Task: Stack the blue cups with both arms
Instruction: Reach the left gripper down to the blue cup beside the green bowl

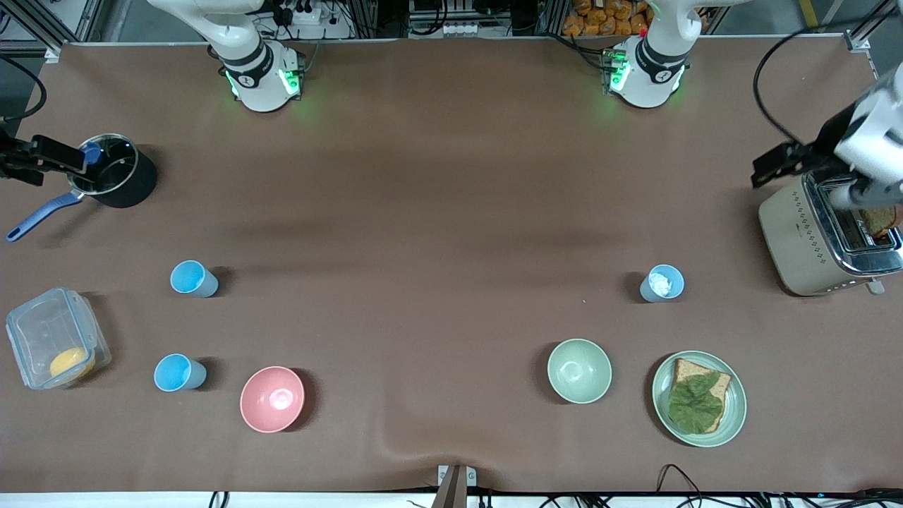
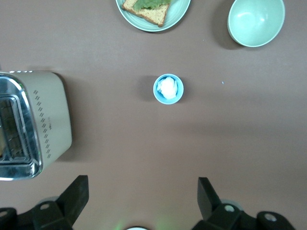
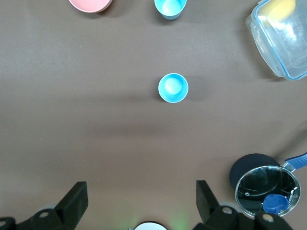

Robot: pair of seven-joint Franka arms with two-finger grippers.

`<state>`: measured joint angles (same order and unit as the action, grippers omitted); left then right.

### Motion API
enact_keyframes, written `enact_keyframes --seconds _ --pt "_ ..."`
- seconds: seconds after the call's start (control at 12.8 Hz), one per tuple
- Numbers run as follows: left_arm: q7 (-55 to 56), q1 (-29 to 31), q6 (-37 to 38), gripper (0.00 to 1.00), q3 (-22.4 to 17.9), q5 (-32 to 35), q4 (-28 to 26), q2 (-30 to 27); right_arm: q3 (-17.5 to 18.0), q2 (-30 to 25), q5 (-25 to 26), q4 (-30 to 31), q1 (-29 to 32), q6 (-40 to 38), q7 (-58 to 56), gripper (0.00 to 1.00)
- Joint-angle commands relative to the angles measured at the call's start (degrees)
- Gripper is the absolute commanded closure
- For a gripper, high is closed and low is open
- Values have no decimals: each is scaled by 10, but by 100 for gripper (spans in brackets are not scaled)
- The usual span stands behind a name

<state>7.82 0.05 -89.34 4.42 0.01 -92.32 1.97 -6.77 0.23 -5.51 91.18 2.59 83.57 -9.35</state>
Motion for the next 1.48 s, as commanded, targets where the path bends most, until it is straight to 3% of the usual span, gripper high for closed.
enact_keyframes --seconds 0.0,0.39,1.09,1.4 --pt "5 0 -85 0 1 13 -66 12 -4 -8 -3 -3 14 -14 -3 0" --pt "6 4 -267 0 1 30 -203 29 0 -6 -5 0 5 -29 -2 0" --pt "11 22 -384 0 1 25 -223 148 0 4 -2 1 -11 -40 -3 0" --pt "12 23 -430 0 1 24 -243 174 -1 44 10 15 -12 -4 5 0"
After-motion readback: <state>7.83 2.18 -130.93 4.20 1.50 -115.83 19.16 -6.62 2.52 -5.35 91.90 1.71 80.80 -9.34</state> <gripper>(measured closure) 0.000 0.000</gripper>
